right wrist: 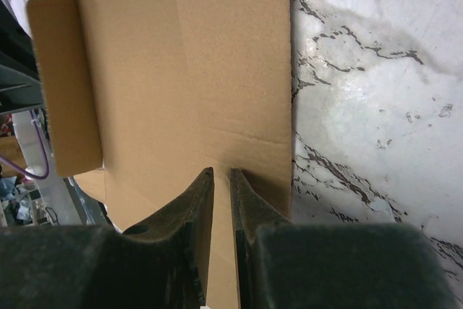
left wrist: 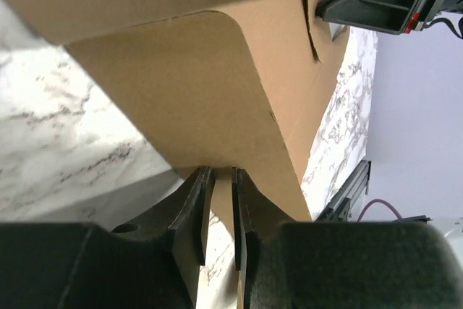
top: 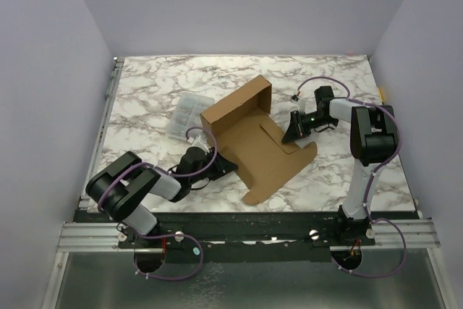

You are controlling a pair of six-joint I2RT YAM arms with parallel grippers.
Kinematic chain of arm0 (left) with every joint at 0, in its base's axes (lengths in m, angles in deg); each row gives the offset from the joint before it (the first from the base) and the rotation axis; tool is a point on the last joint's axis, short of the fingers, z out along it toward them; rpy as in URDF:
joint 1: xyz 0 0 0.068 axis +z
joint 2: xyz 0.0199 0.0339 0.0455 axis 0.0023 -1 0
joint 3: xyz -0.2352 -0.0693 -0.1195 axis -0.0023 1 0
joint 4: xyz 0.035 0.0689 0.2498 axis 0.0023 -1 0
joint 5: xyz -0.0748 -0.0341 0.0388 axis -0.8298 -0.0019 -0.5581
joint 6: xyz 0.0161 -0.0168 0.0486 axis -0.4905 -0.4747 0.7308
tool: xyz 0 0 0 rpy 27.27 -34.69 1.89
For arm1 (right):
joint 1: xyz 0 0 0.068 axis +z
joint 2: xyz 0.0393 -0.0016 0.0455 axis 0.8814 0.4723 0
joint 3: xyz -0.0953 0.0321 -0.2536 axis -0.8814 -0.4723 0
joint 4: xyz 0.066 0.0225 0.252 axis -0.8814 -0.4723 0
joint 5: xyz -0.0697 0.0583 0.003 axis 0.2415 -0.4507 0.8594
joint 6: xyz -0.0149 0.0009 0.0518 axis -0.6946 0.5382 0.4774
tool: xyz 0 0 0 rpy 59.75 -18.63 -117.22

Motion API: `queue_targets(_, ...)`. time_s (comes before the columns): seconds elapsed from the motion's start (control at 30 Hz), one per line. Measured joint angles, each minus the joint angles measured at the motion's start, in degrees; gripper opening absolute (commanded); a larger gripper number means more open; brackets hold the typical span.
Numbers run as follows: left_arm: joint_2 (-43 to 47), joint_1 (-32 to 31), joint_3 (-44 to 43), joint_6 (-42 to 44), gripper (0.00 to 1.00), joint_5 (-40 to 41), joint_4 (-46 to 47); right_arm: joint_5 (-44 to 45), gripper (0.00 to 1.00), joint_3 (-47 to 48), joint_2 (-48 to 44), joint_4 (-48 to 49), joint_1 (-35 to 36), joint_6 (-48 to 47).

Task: Fold the paper box
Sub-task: Close the paper box at the center of the board.

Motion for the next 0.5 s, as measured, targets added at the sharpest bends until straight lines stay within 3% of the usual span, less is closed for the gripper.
queue_targets(0.23, 3.08, -0.52, 1.18, -1.44, 0.26, 0.5, -2.82, -0.2, 0.2, 0.22, 0.26, -0.22, 0.0, 0.31)
queue_targets(0.5, -1.11, -2.08, 1.46, -7.45, 0.25, 0.59, 3.69, -0.2, 0.2, 0.22, 0.31, -0.22, 0.0, 0.44)
